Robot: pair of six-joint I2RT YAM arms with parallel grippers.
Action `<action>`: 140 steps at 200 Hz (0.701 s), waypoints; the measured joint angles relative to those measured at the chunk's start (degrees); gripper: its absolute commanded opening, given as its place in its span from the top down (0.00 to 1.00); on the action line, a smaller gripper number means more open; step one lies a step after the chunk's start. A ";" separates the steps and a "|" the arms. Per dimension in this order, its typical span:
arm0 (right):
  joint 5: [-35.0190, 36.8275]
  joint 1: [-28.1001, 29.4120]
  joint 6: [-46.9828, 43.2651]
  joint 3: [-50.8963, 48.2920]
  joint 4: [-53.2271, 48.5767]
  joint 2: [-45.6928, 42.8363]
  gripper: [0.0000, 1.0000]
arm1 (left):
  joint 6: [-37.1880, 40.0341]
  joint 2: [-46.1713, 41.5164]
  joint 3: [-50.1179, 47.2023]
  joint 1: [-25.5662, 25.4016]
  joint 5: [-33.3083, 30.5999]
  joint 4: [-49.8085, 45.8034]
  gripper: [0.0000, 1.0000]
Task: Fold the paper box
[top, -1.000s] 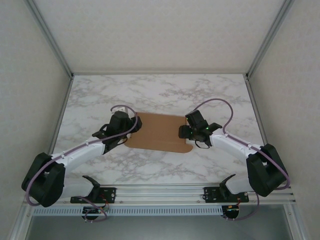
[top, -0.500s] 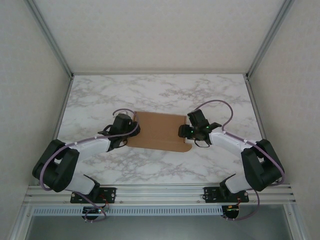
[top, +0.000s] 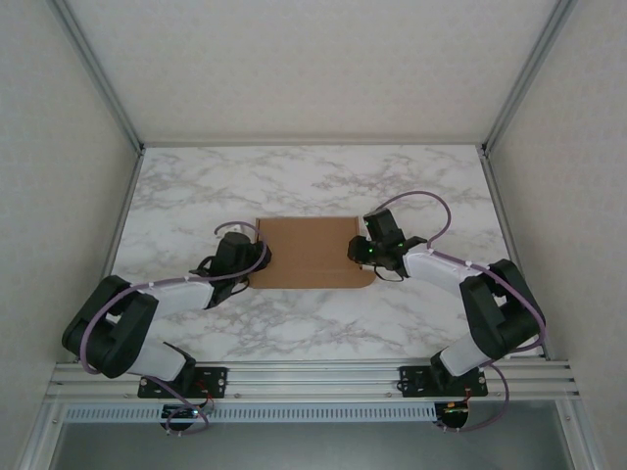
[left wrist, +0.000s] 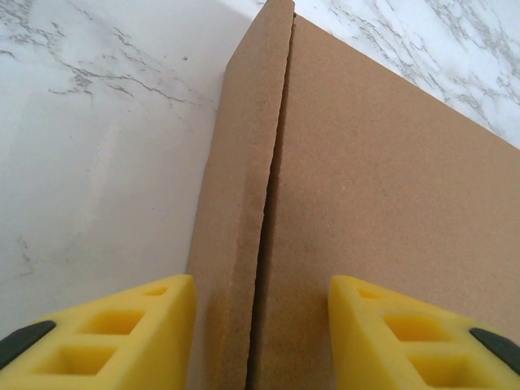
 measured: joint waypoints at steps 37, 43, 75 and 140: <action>0.04 0.00 0.00 -0.42 0.39 -0.42 0.72 | -1.31 -0.37 -0.98 0.00 0.17 1.16 0.56; 0.07 0.00 0.00 -0.61 0.55 -0.57 0.72 | -1.51 -0.52 -1.27 0.00 0.20 1.38 0.56; 0.04 0.00 0.00 -0.96 0.98 -0.76 0.73 | -2.14 -0.72 -1.88 0.00 0.42 2.14 0.56; -0.76 -0.22 0.00 -1.03 1.07 -0.76 0.78 | -3.15 -0.07 -3.10 1.95 3.82 5.31 0.66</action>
